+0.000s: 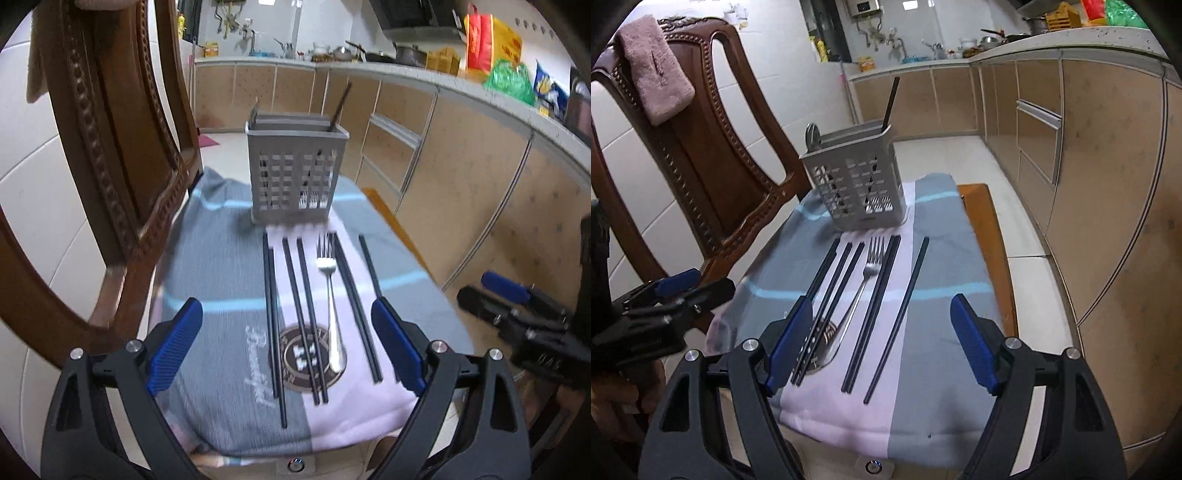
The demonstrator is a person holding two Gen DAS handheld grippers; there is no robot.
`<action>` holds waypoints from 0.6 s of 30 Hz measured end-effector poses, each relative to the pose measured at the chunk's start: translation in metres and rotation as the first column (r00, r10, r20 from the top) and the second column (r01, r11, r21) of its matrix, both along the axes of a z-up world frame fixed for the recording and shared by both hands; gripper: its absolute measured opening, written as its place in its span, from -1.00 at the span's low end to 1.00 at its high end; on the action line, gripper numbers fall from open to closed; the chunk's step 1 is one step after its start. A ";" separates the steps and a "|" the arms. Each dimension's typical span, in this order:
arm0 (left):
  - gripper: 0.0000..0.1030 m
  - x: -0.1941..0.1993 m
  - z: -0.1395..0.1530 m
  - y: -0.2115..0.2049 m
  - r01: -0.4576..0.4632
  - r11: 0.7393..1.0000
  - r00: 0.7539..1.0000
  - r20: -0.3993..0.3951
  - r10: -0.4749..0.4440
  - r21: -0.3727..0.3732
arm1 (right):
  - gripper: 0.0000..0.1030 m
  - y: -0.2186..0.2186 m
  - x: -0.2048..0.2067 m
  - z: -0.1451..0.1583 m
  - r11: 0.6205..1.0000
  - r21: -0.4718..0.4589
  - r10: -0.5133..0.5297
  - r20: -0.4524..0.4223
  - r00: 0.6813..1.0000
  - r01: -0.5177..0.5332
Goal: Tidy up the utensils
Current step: 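Bring both grippers back above the remaining fork and chopsticks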
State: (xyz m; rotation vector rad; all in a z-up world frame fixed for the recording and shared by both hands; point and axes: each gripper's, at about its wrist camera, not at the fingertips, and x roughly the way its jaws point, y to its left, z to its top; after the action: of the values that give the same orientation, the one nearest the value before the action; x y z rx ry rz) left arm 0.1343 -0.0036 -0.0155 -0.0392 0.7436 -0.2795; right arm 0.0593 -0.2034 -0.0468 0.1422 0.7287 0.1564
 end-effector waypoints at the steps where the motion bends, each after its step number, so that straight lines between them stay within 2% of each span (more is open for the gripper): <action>1: 0.78 -0.001 -0.004 -0.002 0.006 1.000 1.000 -0.012 -0.006 0.001 | 0.47 0.000 0.001 0.000 1.000 0.002 0.010 -0.003 1.000 -0.010; 7: 0.78 0.001 -0.013 -0.009 0.021 1.000 0.998 -0.052 -0.021 -0.001 | 0.47 -0.002 -0.004 0.002 0.998 0.032 0.046 0.010 0.999 -0.047; 18: 0.78 0.006 -0.015 -0.009 0.017 1.000 0.998 -0.066 -0.017 0.001 | 0.46 -0.005 -0.003 0.002 0.999 0.024 0.048 0.013 0.999 -0.048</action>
State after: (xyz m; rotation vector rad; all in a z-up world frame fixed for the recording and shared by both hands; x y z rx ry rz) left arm 0.1400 -0.0125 -0.0304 -0.0405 0.8103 -0.2949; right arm 0.0563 -0.2079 -0.0449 0.1472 0.7186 0.2118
